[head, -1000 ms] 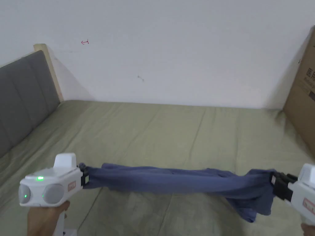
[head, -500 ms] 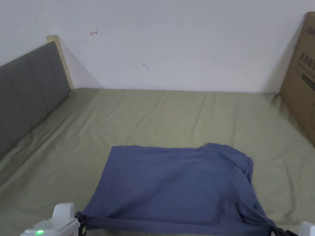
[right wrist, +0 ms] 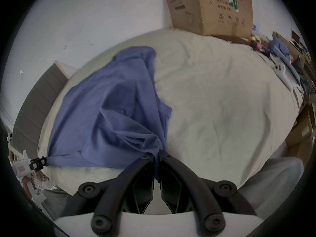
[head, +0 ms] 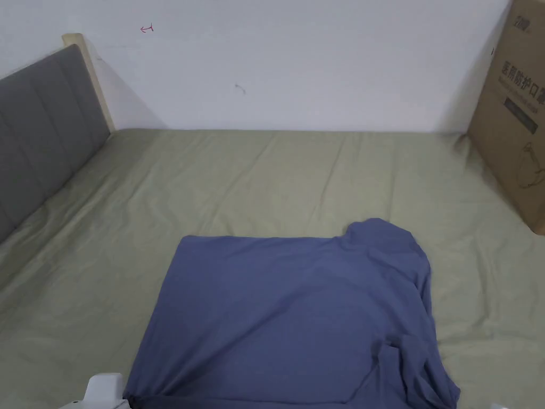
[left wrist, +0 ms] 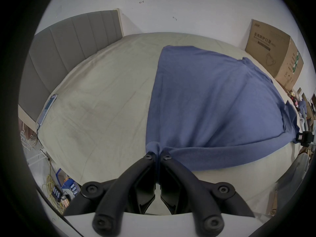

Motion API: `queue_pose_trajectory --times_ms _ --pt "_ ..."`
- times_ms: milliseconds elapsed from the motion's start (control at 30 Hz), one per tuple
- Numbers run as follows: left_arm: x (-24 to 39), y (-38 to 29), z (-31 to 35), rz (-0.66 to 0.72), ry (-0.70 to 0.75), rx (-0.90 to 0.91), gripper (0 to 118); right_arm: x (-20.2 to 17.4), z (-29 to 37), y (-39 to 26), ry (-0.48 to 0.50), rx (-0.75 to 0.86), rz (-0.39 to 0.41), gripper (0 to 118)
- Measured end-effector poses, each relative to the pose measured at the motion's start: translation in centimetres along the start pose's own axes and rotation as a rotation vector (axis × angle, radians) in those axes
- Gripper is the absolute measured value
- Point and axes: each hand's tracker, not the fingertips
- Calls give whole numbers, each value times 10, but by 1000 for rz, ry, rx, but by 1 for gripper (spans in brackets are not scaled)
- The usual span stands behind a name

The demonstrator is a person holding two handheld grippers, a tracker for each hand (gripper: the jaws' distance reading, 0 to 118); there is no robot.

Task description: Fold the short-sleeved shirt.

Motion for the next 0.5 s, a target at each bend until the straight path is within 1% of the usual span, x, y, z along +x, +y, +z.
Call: queue_pose_trajectory --times_ms 67,100,133,167,233,267,300,333,367,433,500 --pt "2 1 -2 -1 9 -1 2 -3 -2 0 -8 6 0 4" --pt "3 2 -1 5 11 -4 10 -7 2 -1 -10 9 0 5" --pt "3 5 1 12 14 -6 25 -12 7 2 -13 12 4 13" --pt "3 8 5 29 17 -11 45 -16 13 5 -25 12 27 30" --pt "5 17 18 57 21 -1 93 -24 25 11 -51 54 88 75" --pt "5 23 28 82 -7 43 93 -29 33 17 -53 85 121 81" --pt "5 30 37 94 -25 85 98 -35 43 24 -41 124 147 81" --pt "7 40 50 107 -41 142 107 -42 55 32 -29 179 173 94" --pt "10 50 64 112 -47 199 108 -55 74 40 -12 242 199 98" --pt "19 73 94 100 -55 300 108 -73 99 59 0 333 256 98" --pt "29 92 119 80 -54 414 108 -91 124 77 4 445 285 98"
